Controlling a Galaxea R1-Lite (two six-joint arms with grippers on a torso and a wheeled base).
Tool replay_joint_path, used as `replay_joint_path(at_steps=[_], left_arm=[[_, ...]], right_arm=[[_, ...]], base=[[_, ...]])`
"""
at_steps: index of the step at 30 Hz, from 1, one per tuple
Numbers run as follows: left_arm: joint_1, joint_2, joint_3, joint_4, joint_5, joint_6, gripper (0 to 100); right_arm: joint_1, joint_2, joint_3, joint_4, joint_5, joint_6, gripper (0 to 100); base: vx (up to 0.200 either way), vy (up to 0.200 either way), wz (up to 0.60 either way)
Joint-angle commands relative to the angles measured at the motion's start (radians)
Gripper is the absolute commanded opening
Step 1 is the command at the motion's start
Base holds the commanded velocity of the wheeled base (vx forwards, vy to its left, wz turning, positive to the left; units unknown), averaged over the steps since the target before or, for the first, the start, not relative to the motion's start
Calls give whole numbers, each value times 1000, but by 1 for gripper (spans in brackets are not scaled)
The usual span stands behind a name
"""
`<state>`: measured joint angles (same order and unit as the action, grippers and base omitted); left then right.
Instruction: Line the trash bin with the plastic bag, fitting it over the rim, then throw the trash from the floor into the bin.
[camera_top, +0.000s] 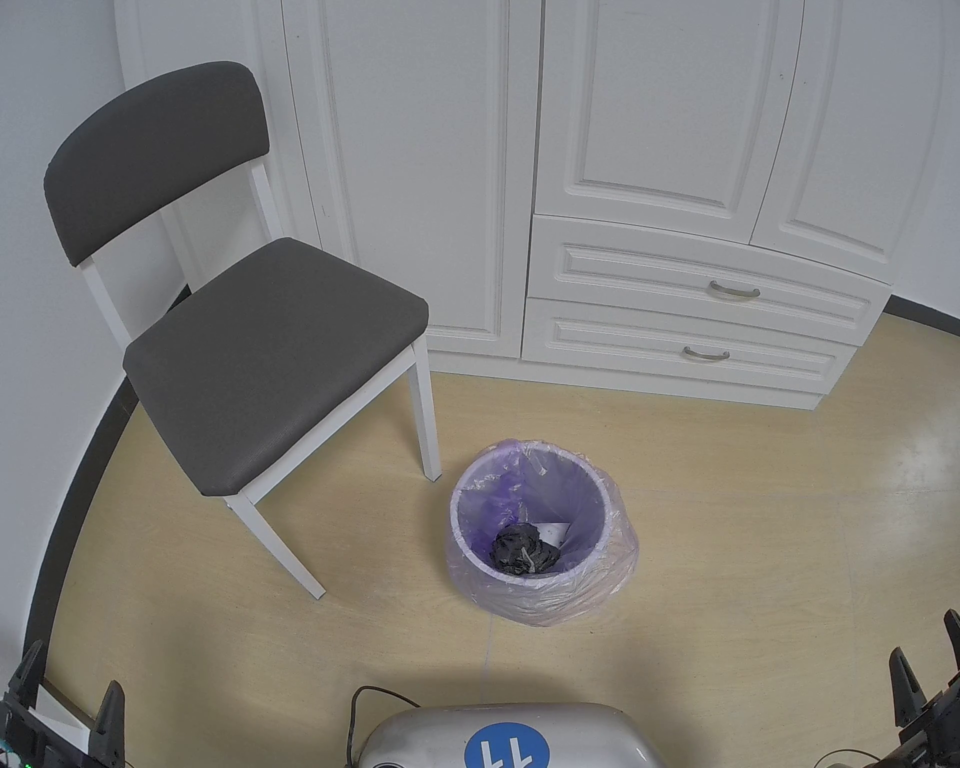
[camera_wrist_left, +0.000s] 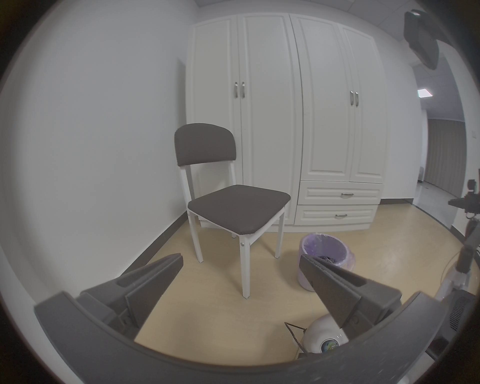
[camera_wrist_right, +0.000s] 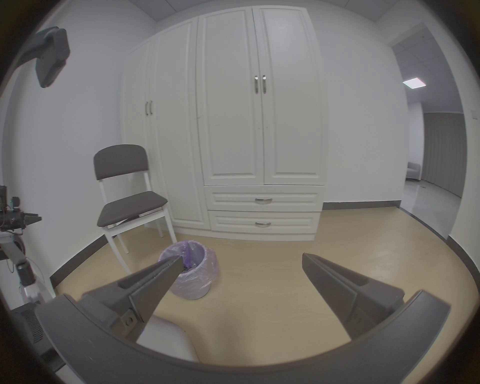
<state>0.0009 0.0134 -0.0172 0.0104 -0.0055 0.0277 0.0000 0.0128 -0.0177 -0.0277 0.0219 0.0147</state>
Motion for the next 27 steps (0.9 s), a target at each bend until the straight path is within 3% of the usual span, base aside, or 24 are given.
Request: replay_joint_path(at_steps=[1, 2, 5, 27], left_arm=[[-1, -13, 10, 6, -11, 1, 100], [-1, -13, 11, 5, -11, 0, 100], [-1, -13, 11, 5, -10, -2, 100], [1, -12, 13, -3, -10, -14, 100]], right_arm=[[0, -13, 15, 2, 6, -35, 100], [2, -13, 18, 14, 15, -70, 100], [0, -11, 15, 74, 15, -51, 100], [0, -11, 18, 63, 15, -50, 100]], base=[[0, 0, 0], [0, 0, 0], [0, 0, 0], [0, 0, 0]])
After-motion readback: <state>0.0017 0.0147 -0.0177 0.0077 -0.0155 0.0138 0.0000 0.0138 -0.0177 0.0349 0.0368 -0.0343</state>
